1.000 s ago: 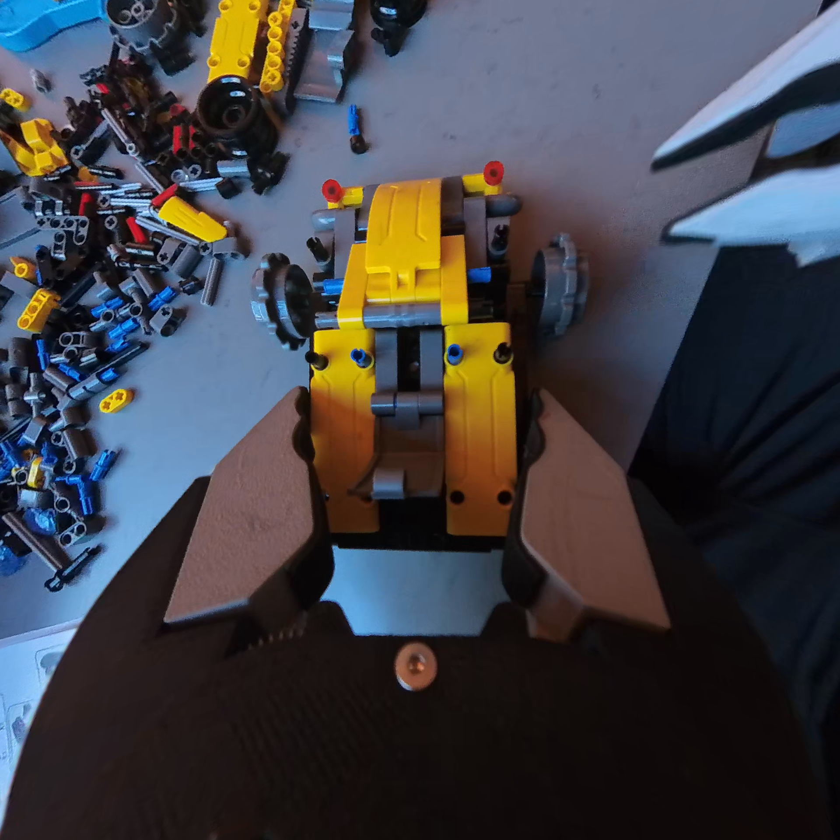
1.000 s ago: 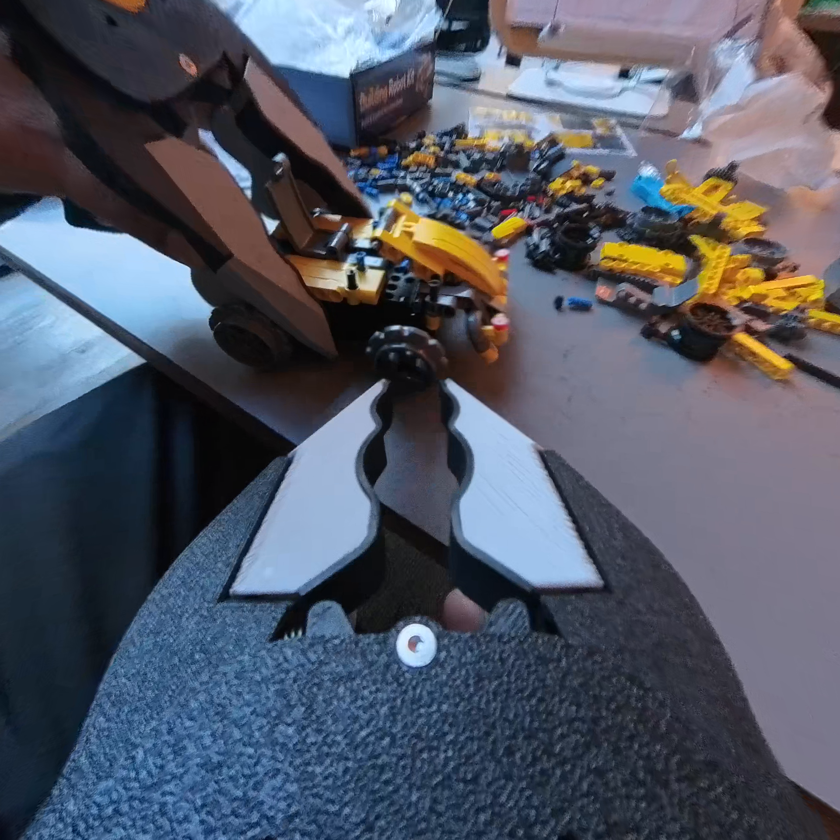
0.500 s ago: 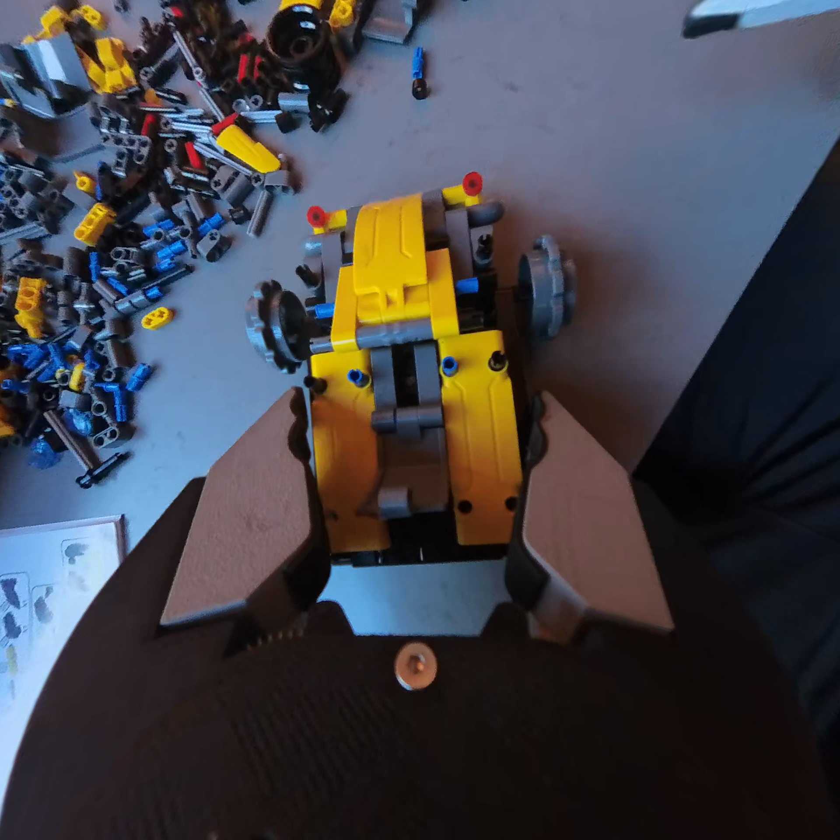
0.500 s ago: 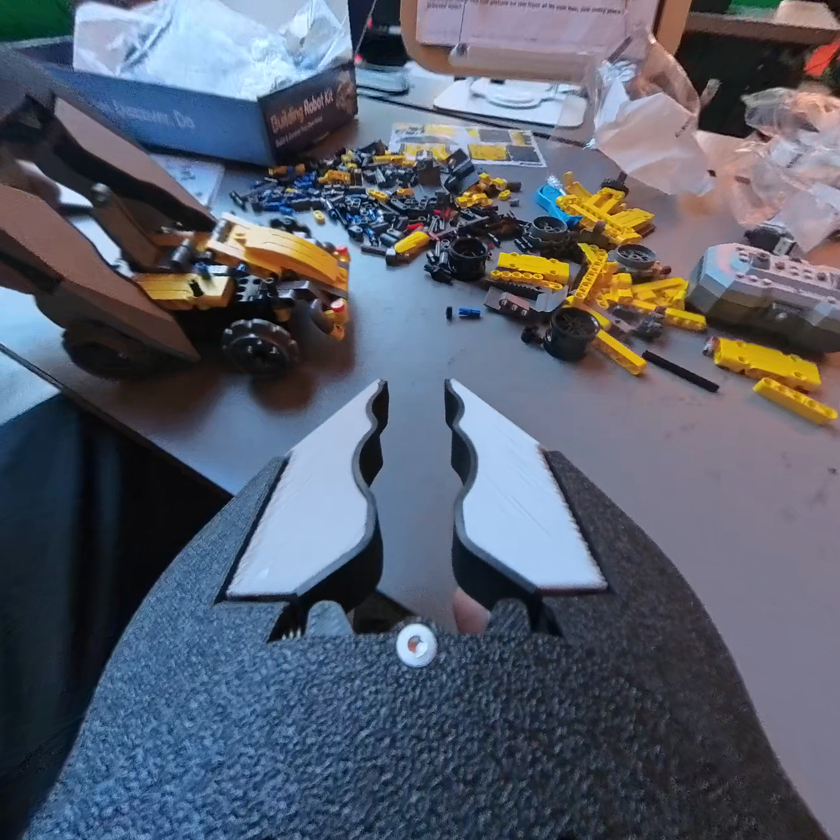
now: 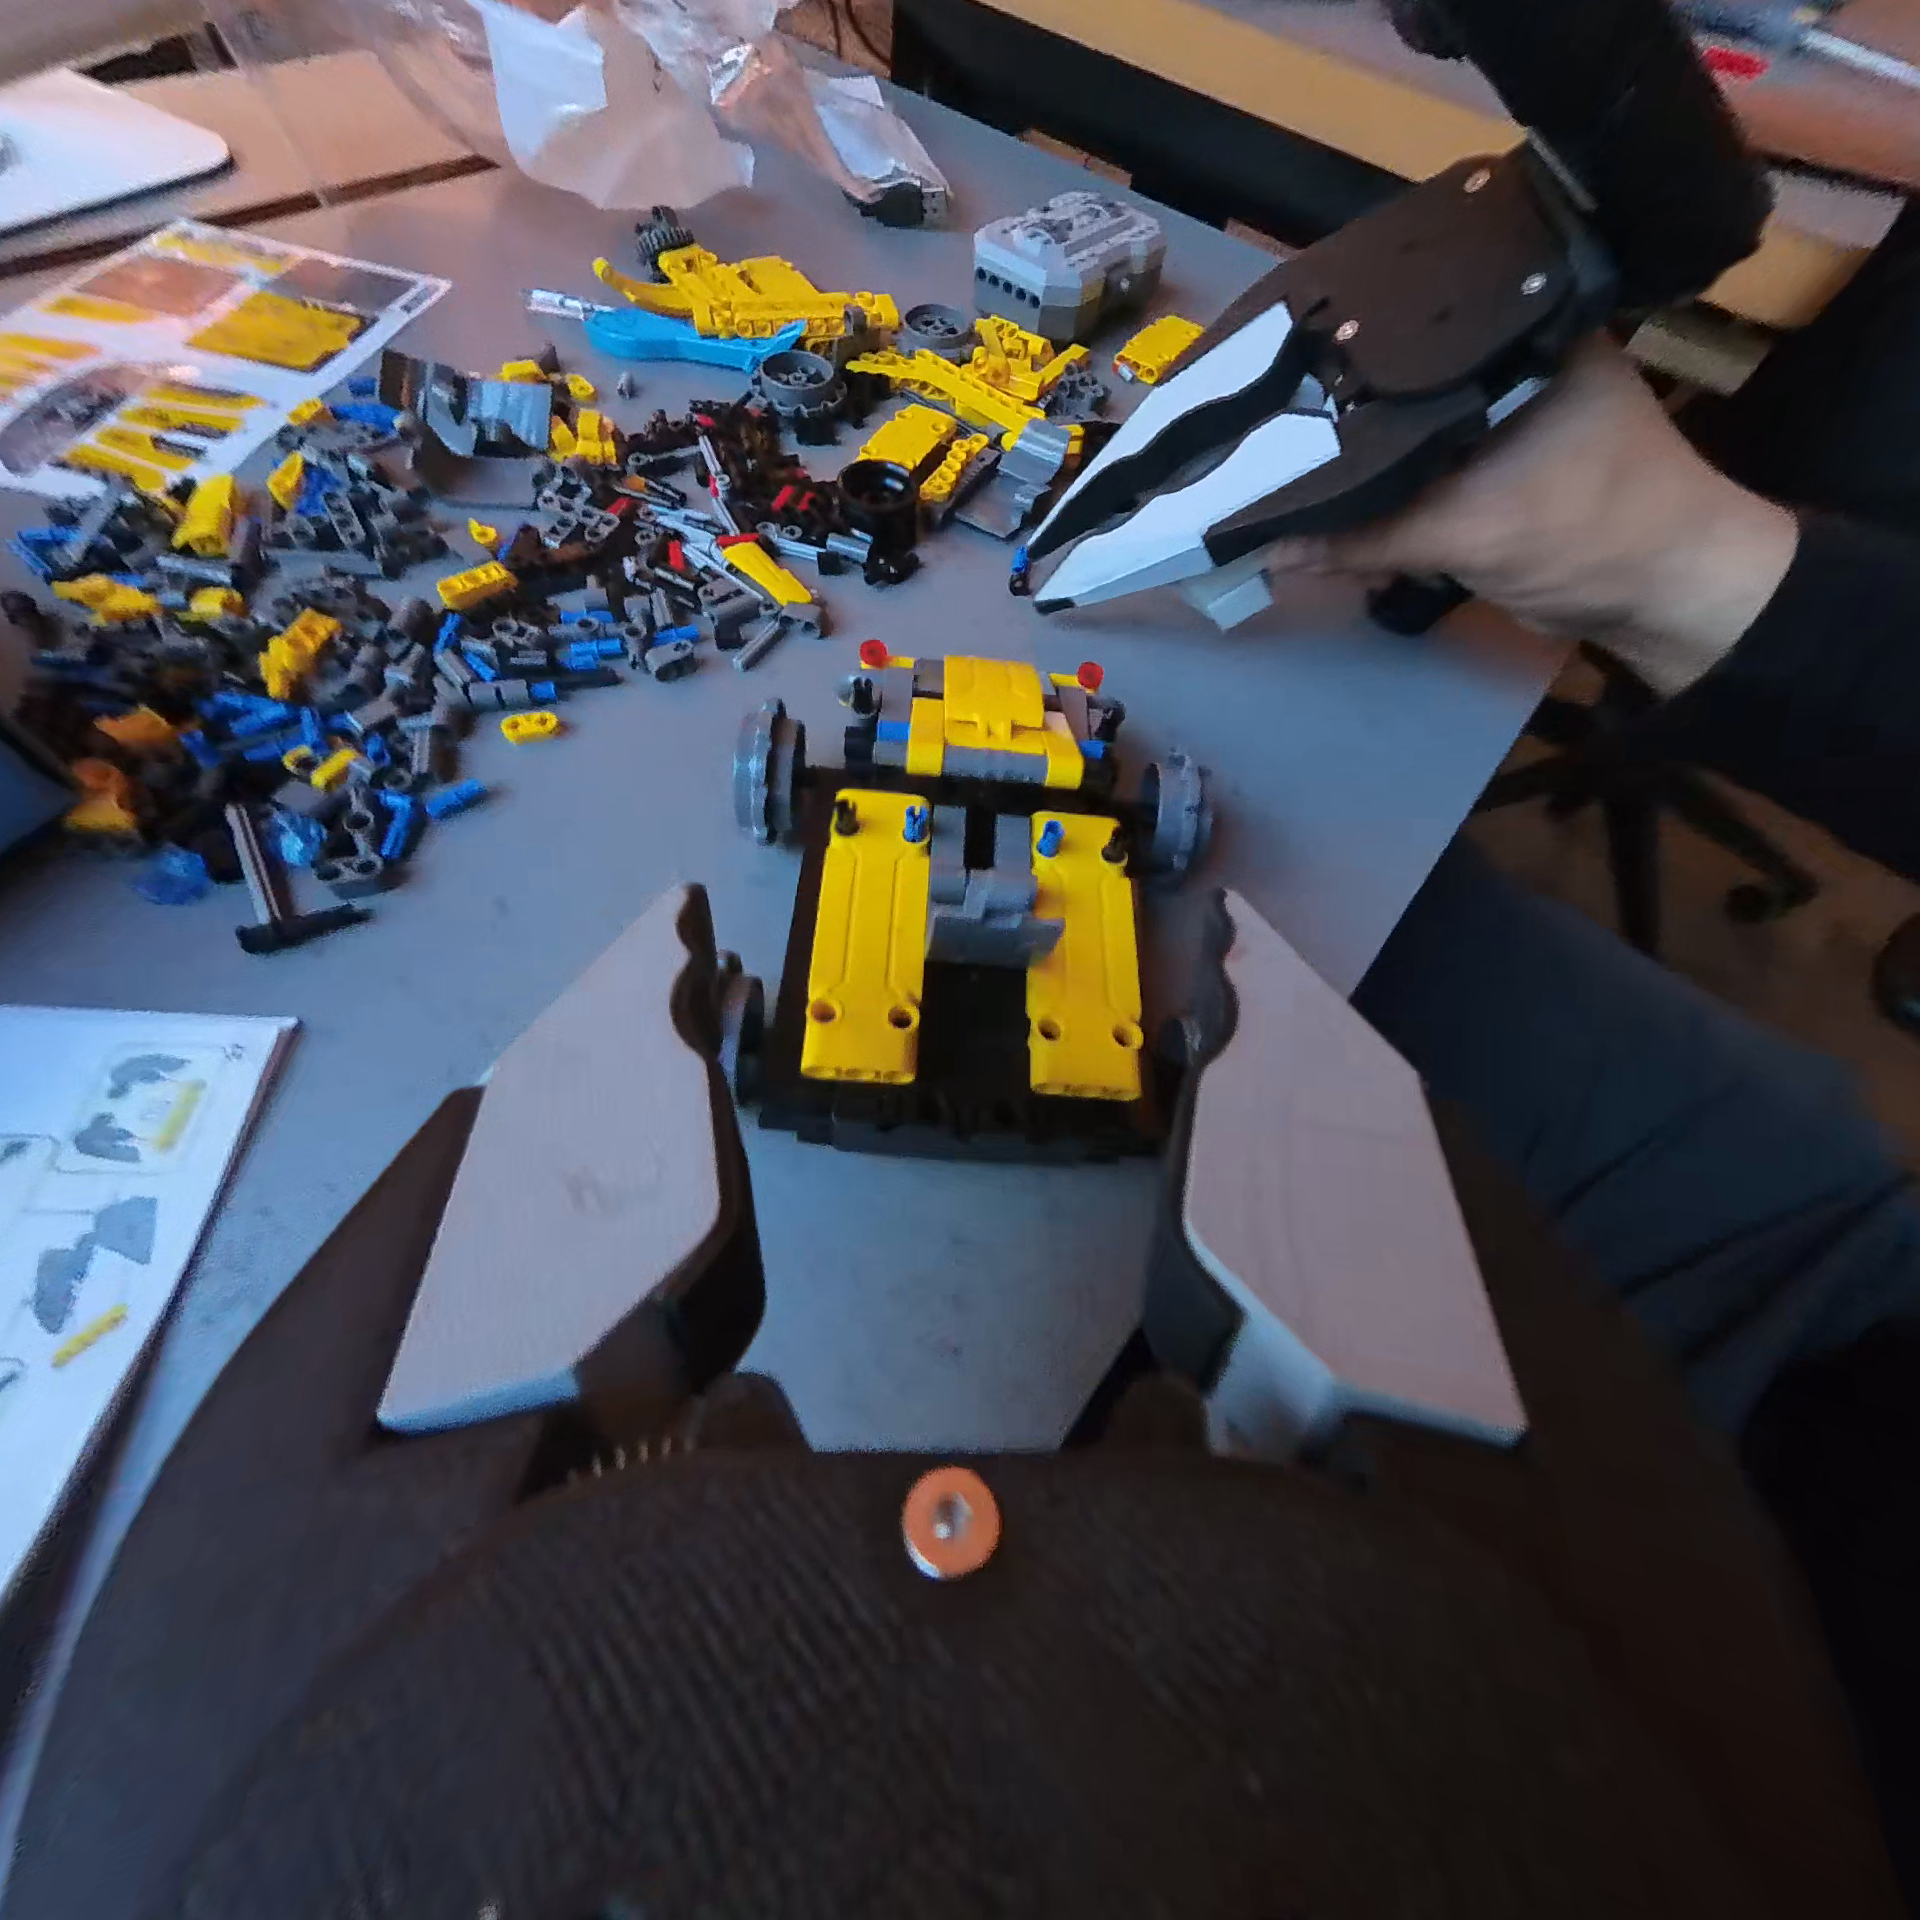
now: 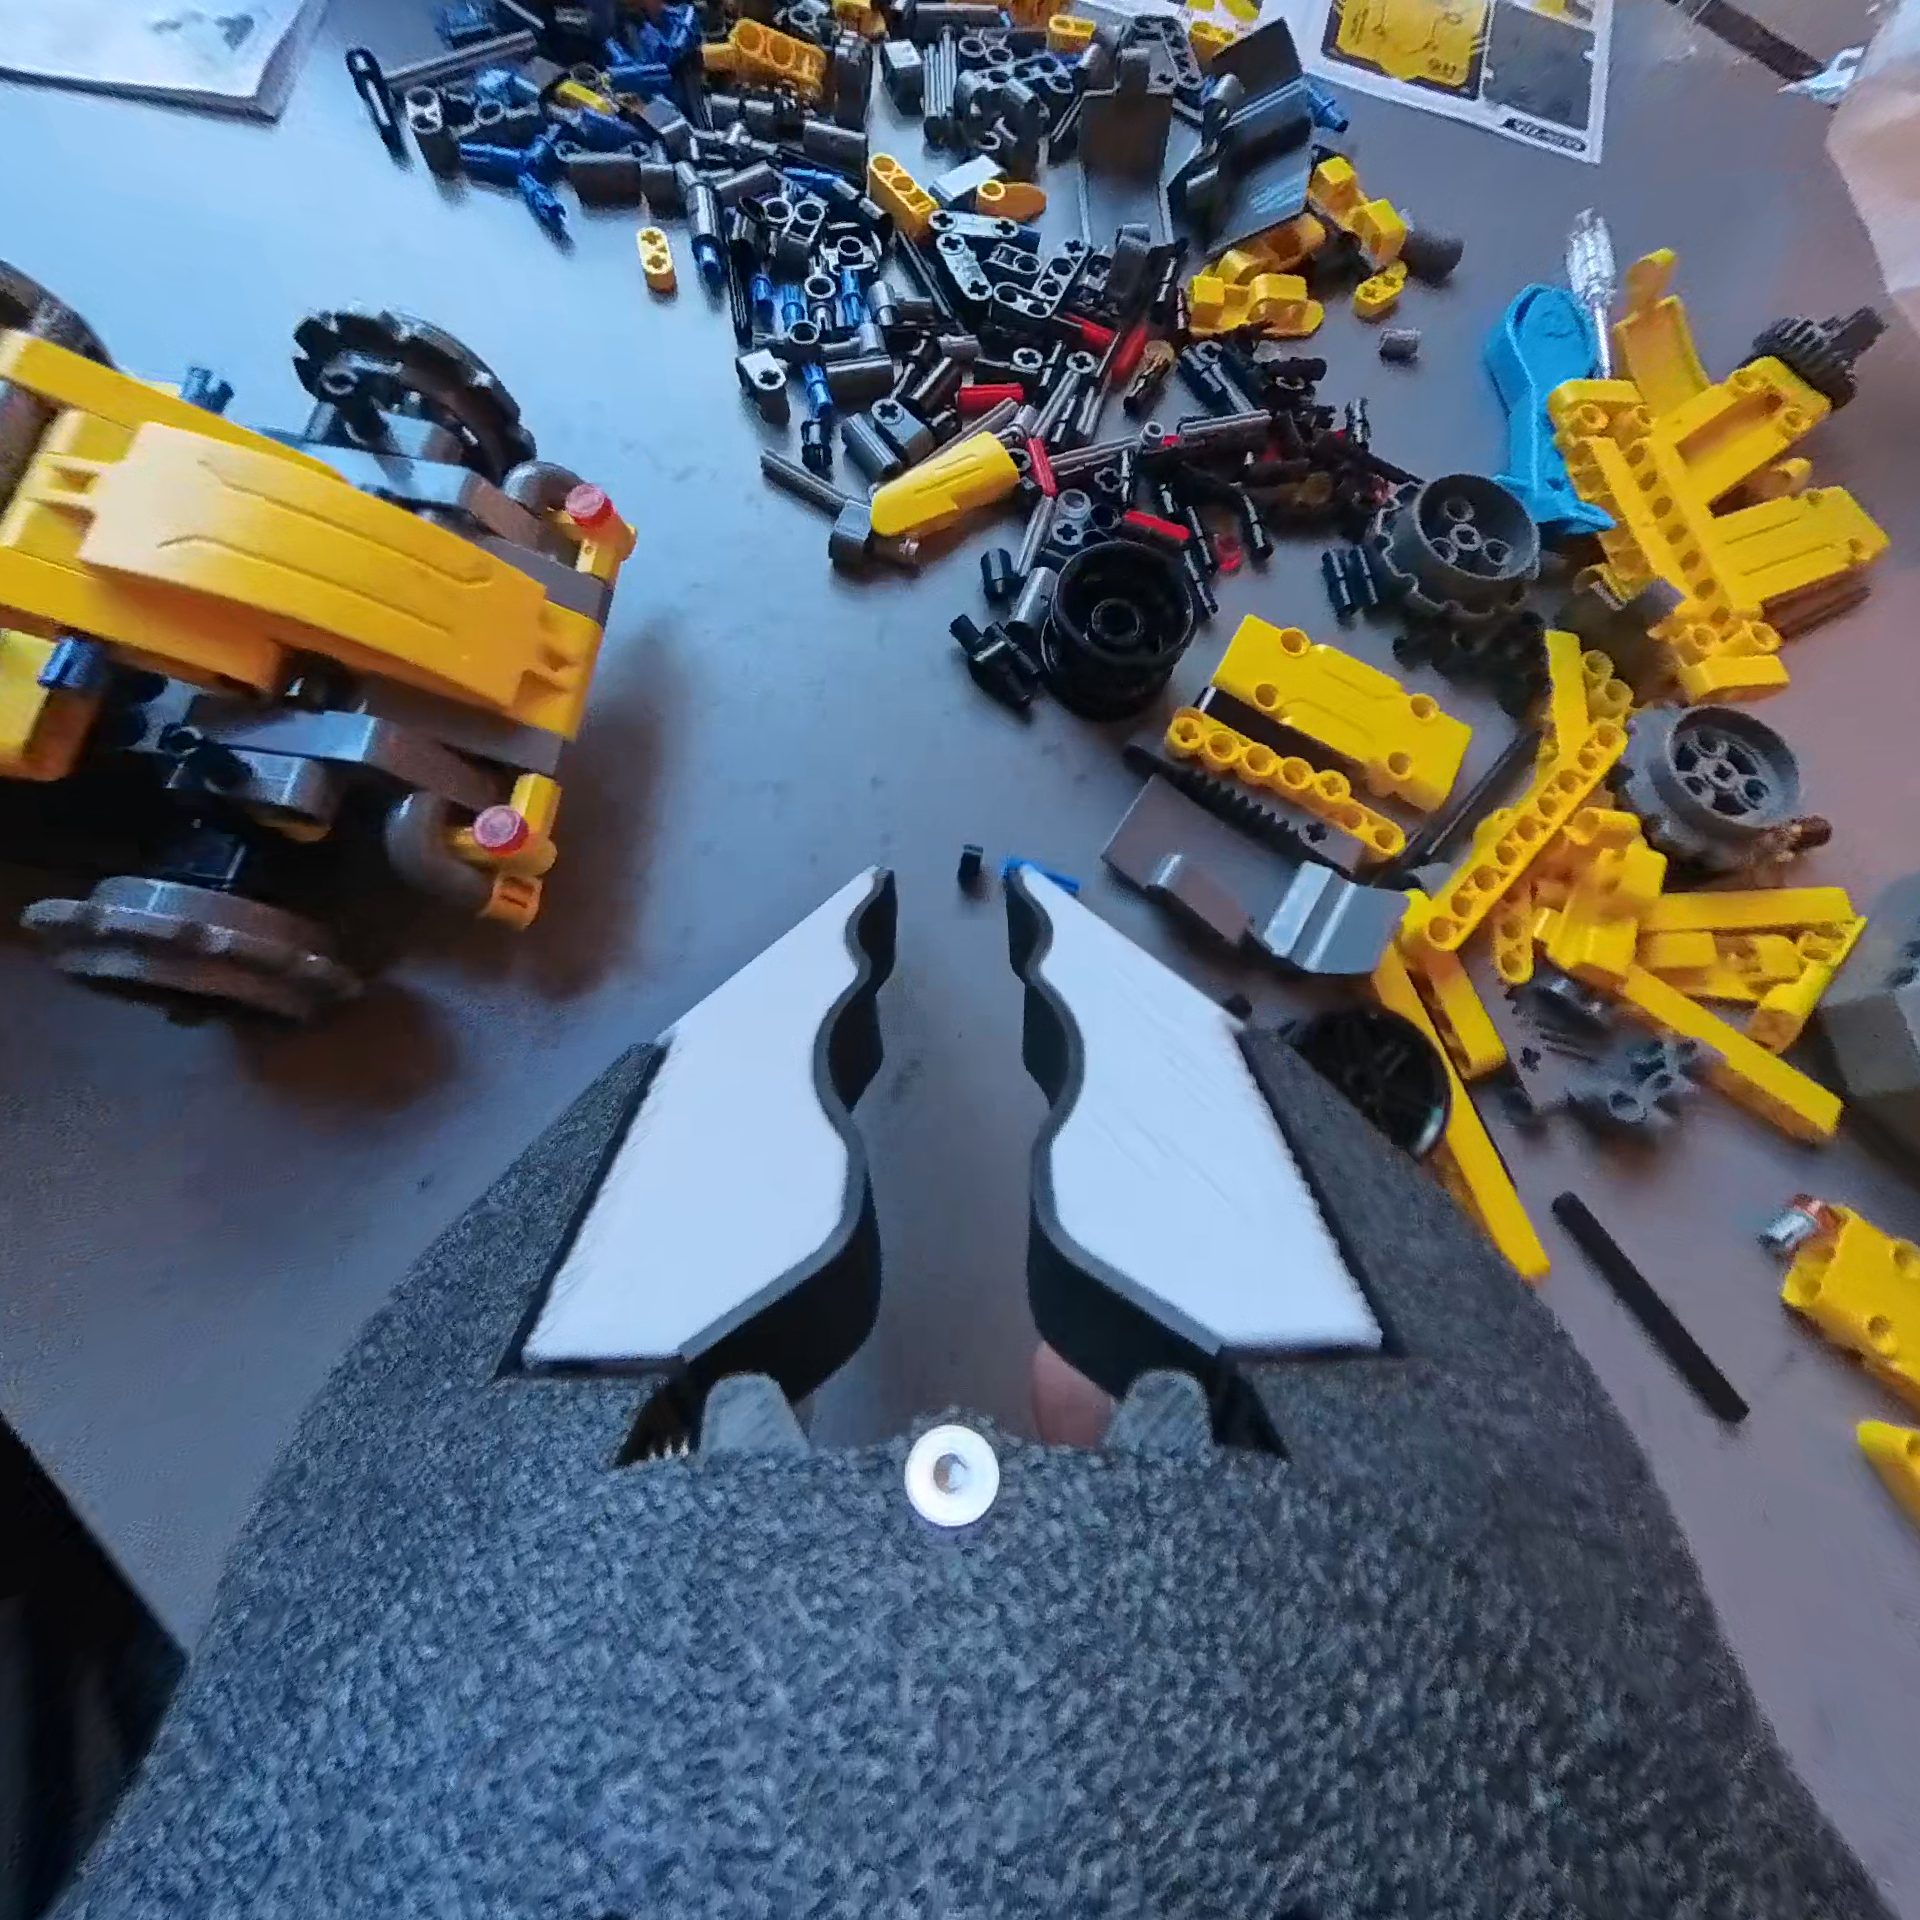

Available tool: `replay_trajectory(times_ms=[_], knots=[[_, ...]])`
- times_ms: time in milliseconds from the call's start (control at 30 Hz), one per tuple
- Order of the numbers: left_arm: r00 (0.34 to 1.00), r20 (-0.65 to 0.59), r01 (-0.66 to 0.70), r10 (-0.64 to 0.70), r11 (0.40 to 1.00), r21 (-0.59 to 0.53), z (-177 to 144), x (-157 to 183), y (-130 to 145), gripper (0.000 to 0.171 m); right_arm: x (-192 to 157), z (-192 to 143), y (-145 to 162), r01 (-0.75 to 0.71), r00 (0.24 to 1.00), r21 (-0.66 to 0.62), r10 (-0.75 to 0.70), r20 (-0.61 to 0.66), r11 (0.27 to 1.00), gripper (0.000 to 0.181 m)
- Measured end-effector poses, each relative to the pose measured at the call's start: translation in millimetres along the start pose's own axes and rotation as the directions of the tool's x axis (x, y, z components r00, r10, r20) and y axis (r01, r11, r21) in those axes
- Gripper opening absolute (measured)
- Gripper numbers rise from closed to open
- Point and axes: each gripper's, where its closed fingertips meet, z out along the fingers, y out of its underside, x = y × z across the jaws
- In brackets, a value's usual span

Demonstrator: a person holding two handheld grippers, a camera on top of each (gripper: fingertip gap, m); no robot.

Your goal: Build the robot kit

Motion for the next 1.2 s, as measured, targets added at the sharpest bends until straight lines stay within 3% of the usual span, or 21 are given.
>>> replay_trajectory(times_ms=[333,500,600,800,967,1200], knots=[[1.0,0.007,0.002,-0.002,1.0,-0.014,-7,-5,4,0.086,0,9,2,0.02,1.0,-0.041,-0.02,-0.004,0.999,0.016],[0.999,0.021,0.025,-0.025,1.0,0.001,-8,-5,-1,0.088,-2,10,1,0.021,1.0,-0.042,-0.021,0.012,0.999,0.004],[0.99,0.112,0.08,-0.082,0.996,0.028,-10,-18,-7,0.083,-12,-2,-1,-0.002,1.0,0.011,0.001,0.029,1.0,0.004],[0.962,0.111,0.241,-0.248,0.968,0.072,-13,-22,-14,0.08,-35,-48,15,0.063,0.998,0.08,-0.06,-0.036,0.995,0.003],[0.932,0.291,0.194,-0.214,0.976,0.096,-21,-46,-16,0.067,-44,-74,26,0.284,0.942,0.013,-0.276,-0.19,0.959,0.003],[0.836,0.541,0.042,-0.097,0.993,0.114,-44,-73,-23,0.049,-69,-79,32,0.457,0.853,-0.072,-0.46,-0.246,0.887,0.004]])
